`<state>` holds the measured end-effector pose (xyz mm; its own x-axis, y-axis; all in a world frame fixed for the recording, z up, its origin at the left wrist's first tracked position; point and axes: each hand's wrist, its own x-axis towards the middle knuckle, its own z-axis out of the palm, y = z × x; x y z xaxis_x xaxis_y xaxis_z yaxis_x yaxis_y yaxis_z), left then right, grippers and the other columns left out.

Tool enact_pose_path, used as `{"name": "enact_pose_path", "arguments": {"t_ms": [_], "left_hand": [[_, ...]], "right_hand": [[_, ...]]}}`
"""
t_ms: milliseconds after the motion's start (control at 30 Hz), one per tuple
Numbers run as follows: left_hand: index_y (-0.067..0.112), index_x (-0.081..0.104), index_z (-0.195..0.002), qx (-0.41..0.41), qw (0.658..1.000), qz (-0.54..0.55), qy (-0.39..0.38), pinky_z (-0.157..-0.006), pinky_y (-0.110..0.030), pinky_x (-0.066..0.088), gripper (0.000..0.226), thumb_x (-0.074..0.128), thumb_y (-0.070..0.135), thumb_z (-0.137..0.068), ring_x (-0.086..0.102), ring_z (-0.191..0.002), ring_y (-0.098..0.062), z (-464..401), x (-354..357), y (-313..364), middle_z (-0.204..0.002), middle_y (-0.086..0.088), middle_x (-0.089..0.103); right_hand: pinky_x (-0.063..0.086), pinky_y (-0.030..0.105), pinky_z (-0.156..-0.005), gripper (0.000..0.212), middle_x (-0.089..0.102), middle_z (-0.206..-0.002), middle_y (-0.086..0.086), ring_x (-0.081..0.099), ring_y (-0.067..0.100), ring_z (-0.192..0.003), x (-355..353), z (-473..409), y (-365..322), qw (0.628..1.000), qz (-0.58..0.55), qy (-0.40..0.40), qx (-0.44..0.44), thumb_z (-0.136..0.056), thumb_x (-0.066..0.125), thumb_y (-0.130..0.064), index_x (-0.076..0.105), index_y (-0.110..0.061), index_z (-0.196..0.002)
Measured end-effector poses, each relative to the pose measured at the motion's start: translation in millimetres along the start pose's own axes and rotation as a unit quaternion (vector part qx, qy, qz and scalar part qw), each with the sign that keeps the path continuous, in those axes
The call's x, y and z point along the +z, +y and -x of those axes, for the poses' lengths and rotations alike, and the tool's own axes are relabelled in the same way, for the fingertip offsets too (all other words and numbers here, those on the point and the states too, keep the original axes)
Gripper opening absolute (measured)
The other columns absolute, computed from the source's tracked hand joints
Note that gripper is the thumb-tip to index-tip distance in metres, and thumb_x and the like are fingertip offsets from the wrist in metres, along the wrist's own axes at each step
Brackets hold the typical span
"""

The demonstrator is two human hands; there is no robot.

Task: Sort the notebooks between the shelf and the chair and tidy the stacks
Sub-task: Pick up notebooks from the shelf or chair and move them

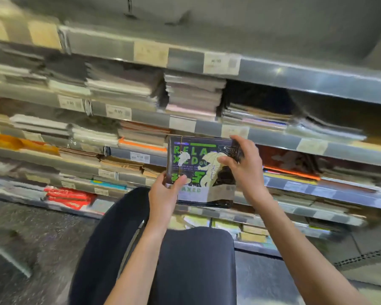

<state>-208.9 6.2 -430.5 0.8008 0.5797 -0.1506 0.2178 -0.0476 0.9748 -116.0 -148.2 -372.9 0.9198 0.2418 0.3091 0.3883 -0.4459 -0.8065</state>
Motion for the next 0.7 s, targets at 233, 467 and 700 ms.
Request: {"name": "enact_pose_path", "arguments": {"t_ms": [233, 467, 700], "left_hand": [[0.019, 0.057, -0.104, 0.087, 0.996, 0.027, -0.014, -0.087, -0.034, 0.047, 0.041, 0.065, 0.047, -0.075, 0.059, -0.096, -0.014, 9.4, -8.8, 117.4, -0.098, 0.006, 0.064], [0.022, 0.038, -0.133, 0.143, 0.981, 0.123, -0.044, -0.095, -0.031, 0.038, 0.062, 0.063, 0.044, -0.081, 0.050, -0.109, -0.010, 8.2, -12.4, 215.0, -0.117, 0.015, 0.053], [0.011, 0.043, -0.128, 0.136, 0.979, 0.143, -0.043, -0.094, -0.040, 0.046, 0.060, 0.065, 0.043, -0.081, 0.057, -0.108, -0.023, -30.8, -10.6, 296.9, -0.122, -0.008, 0.058]], "right_hand": [[0.032, 0.023, -0.099, 0.059, 0.047, -0.118, -0.012, 0.040, 0.011, -0.120, -65.3, -44.3, -88.6, 0.997, 0.002, 0.055, -0.054, -0.078, 0.073, -0.019, 0.047, -0.024, -0.130], [0.041, 0.041, -0.101, 0.056, 0.048, -0.113, -0.012, 0.046, 0.016, -0.117, -114.4, -91.0, -160.3, 0.988, -0.003, 0.105, -0.118, -0.078, 0.073, -0.019, 0.048, -0.023, -0.128], [0.035, 0.021, -0.101, 0.062, 0.048, -0.129, -0.004, 0.043, 0.009, -0.122, -144.1, -138.7, -216.3, 0.971, -0.014, 0.155, -0.183, -0.082, 0.070, -0.019, 0.039, -0.016, -0.135]]}}
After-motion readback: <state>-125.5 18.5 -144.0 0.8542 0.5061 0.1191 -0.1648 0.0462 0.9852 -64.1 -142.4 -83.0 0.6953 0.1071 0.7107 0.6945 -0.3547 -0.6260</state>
